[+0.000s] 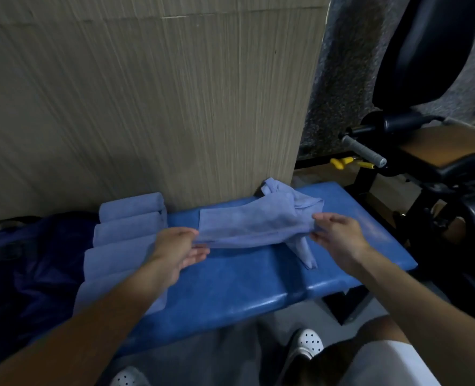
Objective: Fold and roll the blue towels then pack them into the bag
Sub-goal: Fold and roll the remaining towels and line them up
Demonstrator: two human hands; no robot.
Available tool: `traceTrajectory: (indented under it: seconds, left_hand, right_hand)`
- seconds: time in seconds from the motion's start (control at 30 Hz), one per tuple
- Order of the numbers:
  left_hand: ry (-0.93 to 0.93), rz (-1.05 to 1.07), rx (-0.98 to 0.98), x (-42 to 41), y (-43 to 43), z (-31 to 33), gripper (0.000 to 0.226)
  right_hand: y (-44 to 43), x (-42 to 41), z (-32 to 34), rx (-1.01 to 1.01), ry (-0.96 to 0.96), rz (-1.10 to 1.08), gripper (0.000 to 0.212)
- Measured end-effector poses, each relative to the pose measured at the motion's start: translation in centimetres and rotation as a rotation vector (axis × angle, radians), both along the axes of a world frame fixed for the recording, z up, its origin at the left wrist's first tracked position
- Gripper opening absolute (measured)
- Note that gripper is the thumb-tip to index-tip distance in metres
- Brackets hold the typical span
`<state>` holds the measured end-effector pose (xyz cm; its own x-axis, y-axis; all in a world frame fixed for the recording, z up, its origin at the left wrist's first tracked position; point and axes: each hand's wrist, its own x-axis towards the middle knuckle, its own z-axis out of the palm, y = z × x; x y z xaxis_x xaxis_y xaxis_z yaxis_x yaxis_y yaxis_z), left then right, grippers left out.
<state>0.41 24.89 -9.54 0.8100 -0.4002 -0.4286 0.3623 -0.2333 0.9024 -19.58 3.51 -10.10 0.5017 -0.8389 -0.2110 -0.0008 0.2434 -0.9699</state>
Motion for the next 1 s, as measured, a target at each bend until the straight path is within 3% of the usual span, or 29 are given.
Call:
traceTrajectory:
  seconds: [0.17, 0.47, 0.57, 0.7, 0.83, 0.93, 1.0]
  left_hand:
    - [-0.002, 0.009, -0.124, 3.6, -2.7, 3.8, 0.012]
    - [-0.321, 0.004, -0.278, 7.3, -4.6, 11.1, 0.015]
    - [-0.441, -0.062, -0.280, 6.1, -2.7, 11.9, 0.027]
    - [-0.554, -0.165, -0.136, 3.0, 1.3, 8.2, 0.021]
    - [-0.571, -0.282, 0.078, -0.5, 5.7, 2.1, 0.020]
    - [-0.769, -0.469, 0.299, -2.5, 8.9, -1.2, 0.017]
    - [-0.939, -0.573, 0.411, -2.9, 10.1, -2.4, 0.021]
  right_hand:
    - [-2.9, 4.5, 5.1, -0.020, -0.099, -0.090, 0.012]
    - [-5.9, 8.7, 12.5, -0.112, -0.296, -0.142, 0.016]
    - [-5.3, 7.1, 13.1, -0.157, -0.300, -0.114, 0.019]
    - [-2.8, 3.2, 8.4, -0.471, -0.041, 0.042, 0.028]
    - [-0.1, -2.1, 1.6, -0.683, 0.266, 0.186, 0.020]
    - [1.5, -5.2, -2.0, -0.815, 0.421, 0.245, 0.021]
    - [2.0, -6.7, -3.3, -0.787, 0.457, 0.225, 0.014]
